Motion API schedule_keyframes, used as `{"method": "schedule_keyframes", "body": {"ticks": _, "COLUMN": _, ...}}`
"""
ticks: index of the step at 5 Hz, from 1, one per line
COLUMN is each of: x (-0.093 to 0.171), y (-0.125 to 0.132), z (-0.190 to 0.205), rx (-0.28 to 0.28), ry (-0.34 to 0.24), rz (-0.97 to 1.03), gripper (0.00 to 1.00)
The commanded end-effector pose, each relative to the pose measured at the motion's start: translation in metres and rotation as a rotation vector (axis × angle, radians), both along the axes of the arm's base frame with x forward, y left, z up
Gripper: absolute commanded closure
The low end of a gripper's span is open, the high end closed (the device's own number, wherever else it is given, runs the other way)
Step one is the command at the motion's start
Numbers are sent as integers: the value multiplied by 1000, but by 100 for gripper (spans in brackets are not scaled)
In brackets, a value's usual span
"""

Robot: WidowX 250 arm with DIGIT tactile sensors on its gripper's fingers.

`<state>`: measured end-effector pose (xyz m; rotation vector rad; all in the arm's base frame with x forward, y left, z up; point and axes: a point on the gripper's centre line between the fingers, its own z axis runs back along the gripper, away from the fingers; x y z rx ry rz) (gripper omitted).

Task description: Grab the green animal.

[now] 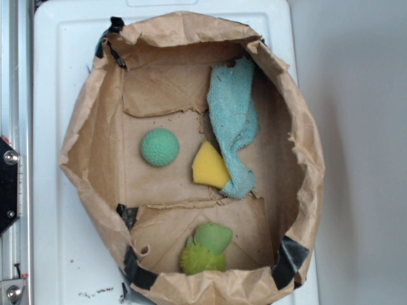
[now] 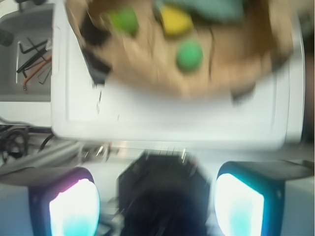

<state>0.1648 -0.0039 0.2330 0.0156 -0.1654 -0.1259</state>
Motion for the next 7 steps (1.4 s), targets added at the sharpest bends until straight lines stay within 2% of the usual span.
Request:
{"method": "schedule_keyframes", "body": {"ticks": 1, "x": 39, "y": 25, "z": 7, "rx": 111, "ry": -111, "rz": -180, "gripper": 0}}
{"method": "schedule_keyframes", "body": {"ticks": 3, "x": 106, "y": 59, "z": -23, "rx": 165, "ry": -41, "rz": -608, "gripper": 0}}
{"method": "schedule_keyframes", "body": {"ticks": 4, "x": 134, "y": 55, "z": -48, "rx": 190, "ry": 12, "rz": -818, "gripper": 0}}
{"method": "schedule_keyframes", "body": {"ticks": 5, "x": 140, "y": 39, "z": -65, "rx": 200, "ry": 9, "rz": -929, "gripper": 0}}
{"method": "schedule_keyframes", "body": {"ticks": 6, "x": 115, "y": 4, "z": -79, "rx": 141, "ry": -16, "rz": -1090, "gripper": 0}}
{"method": "schedule_keyframes", "body": {"ticks": 7, "x": 98, "y": -20, "z": -88, "rx": 136, "ry": -46, "rz": -1239, "gripper": 0}}
